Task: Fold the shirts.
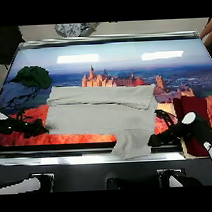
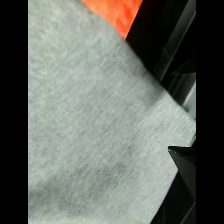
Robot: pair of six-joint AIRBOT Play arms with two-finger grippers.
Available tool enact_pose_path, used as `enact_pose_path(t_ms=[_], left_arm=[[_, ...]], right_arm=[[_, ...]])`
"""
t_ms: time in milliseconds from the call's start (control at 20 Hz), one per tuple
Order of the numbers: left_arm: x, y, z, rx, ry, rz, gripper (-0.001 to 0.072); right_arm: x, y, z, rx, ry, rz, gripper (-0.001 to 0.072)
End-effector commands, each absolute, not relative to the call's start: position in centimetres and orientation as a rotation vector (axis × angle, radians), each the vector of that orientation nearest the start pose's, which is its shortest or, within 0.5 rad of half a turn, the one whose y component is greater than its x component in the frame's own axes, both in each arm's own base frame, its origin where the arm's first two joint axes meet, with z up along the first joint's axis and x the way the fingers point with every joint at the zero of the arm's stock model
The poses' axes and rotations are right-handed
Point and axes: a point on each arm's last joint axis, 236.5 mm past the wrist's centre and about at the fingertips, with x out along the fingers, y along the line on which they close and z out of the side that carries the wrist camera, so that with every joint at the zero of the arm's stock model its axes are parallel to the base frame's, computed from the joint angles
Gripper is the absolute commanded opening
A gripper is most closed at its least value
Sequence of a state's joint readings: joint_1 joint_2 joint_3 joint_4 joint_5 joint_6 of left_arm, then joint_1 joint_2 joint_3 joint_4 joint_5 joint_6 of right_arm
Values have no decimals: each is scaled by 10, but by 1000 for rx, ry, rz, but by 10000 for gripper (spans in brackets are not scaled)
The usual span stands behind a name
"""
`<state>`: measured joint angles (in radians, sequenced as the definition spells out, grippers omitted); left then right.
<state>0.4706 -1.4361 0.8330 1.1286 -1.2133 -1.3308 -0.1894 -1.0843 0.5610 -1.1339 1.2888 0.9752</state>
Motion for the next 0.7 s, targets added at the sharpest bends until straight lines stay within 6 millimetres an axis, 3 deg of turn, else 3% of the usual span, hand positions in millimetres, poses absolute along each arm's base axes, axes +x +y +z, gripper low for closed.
enact_pose_path(t_ms=[0, 50, 150, 200, 300, 350, 400, 550, 650], left_arm=[[280, 41, -119, -674, 1582, -1, 35], [280, 41, -119, -671, 1581, -3, 35], [280, 41, -119, -671, 1581, -3, 35], [280, 41, -119, -671, 1581, -3, 35], [281, 41, -119, -670, 1578, -1, 35], [281, 42, -119, -670, 1577, -1, 35], [281, 42, -119, -660, 1574, -9, 34], [290, 45, -108, -590, 1546, -74, 31], [308, 53, -81, -543, 1478, -88, 29]], right_arm=[[197, 65, -101, 230, 1549, 501, 528], [200, 64, -103, 238, 1541, 484, 493], [204, 62, -107, 238, 1535, 469, 489], [205, 62, -110, 243, 1539, 464, 442], [206, 63, -115, 279, 1555, 442, 275], [207, 64, -116, 291, 1554, 441, 123], [210, 65, -116, 298, 1542, 438, 51], [228, 63, -99, 239, 1468, 477, 49], [250, 62, -66, 155, 1380, 536, 46]])
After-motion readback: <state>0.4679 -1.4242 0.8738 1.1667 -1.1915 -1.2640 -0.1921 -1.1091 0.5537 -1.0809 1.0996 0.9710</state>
